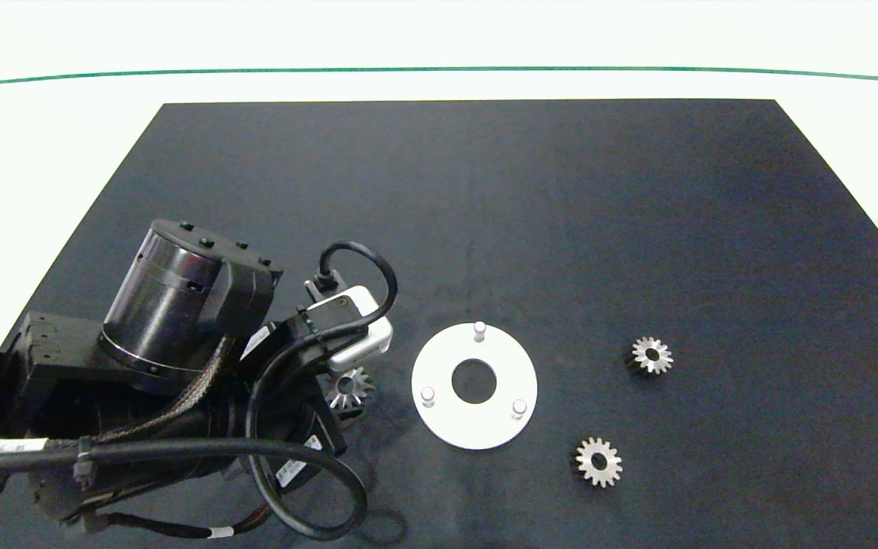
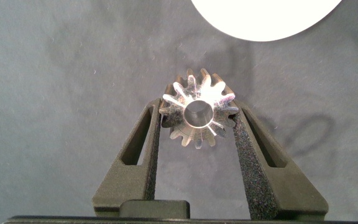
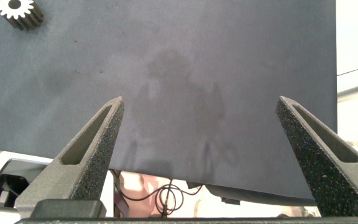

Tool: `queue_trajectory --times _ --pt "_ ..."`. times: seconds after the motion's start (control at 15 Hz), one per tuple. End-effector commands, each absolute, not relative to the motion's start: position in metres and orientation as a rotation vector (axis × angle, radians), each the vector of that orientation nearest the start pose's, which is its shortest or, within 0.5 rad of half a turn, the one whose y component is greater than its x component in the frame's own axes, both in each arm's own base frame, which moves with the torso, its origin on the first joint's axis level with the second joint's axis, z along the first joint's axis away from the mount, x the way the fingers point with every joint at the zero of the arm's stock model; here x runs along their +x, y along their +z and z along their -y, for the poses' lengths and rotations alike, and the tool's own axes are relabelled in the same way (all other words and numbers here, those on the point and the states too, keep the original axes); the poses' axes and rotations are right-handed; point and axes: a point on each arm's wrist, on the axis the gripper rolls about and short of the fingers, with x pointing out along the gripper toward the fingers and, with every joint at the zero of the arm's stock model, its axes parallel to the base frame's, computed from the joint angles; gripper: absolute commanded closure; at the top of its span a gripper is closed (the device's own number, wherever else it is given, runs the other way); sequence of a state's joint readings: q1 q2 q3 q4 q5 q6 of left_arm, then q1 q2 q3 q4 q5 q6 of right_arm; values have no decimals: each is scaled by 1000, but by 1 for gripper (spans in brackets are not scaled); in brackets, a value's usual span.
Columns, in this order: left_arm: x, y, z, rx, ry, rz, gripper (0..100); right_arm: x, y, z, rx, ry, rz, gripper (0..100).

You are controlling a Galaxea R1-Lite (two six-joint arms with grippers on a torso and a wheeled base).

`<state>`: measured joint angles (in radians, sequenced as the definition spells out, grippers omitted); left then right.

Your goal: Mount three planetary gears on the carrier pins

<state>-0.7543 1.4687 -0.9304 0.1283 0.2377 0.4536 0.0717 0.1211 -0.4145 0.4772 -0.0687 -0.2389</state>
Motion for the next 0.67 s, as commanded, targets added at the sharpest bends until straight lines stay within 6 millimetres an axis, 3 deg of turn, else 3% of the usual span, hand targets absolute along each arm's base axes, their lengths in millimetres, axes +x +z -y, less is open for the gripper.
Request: queue_trajectory --times 0.07,0.67 --pt "175 212 170 770 -662 -468 100 -52 141 5 -253 25 -184 0" --pt "172 217 196 843 -694 -497 100 -52 144 6 -255 8 -178 0"
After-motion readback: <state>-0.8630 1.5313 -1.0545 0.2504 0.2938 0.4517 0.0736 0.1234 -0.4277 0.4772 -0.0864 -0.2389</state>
